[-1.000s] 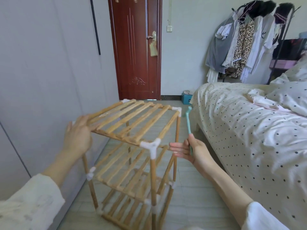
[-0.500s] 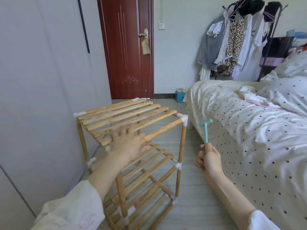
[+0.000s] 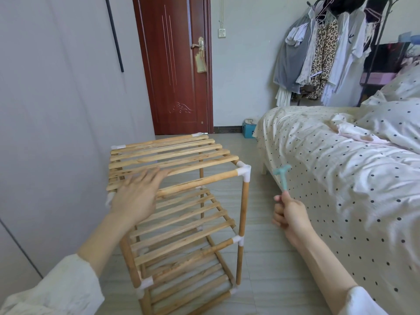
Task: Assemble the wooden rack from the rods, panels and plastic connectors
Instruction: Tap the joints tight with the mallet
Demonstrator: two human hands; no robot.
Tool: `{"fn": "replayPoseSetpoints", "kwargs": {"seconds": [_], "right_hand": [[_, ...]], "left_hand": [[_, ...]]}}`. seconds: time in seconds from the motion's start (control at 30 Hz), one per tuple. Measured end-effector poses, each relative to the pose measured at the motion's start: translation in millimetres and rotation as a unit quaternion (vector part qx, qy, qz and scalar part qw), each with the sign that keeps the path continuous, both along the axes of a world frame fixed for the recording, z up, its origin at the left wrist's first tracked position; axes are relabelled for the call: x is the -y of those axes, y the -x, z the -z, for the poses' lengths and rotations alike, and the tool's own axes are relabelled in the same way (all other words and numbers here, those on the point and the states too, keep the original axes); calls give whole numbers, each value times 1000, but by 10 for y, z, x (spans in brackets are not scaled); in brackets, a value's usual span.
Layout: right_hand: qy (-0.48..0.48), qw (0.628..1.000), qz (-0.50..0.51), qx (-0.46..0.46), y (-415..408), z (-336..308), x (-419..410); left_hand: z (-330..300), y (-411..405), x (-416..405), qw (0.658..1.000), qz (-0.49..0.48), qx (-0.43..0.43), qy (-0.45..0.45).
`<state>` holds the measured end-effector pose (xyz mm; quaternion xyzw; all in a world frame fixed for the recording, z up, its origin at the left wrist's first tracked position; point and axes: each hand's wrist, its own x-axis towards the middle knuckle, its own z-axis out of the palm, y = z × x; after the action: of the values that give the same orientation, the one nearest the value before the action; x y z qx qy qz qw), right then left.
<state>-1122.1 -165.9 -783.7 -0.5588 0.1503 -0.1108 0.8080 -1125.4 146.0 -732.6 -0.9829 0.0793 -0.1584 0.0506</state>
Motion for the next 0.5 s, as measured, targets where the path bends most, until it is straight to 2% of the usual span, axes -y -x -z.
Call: {"fn": "replayPoseSetpoints", "kwargs": {"seconds": [0.07, 0.13, 0.17, 0.27, 0.3, 0.4, 0.5], "right_hand": [[-5, 999, 39, 35, -21, -73, -22], [-67, 989, 114, 67, -28, -150, -46], [-84, 989, 108, 60, -22, -158, -79], [-68, 993, -101, -12, 74, -31, -264], [-90, 988, -128, -10, 85, 10, -276], [-175, 980, -77, 49, 81, 30, -201], [-106, 977, -182, -3, 128, 100, -286]], "left_hand": [[7, 8, 22, 1000, -3, 1, 4], [12, 3, 51, 1000, -19, -2, -10], [14, -2, 55, 999, -26, -5, -20], [20, -18, 22, 999, -34, -12, -25], [22, -21, 14, 999, -34, -11, -21], [25, -23, 40, 999, -31, -6, -19], [28, -24, 34, 999, -30, 2, -17]]}}
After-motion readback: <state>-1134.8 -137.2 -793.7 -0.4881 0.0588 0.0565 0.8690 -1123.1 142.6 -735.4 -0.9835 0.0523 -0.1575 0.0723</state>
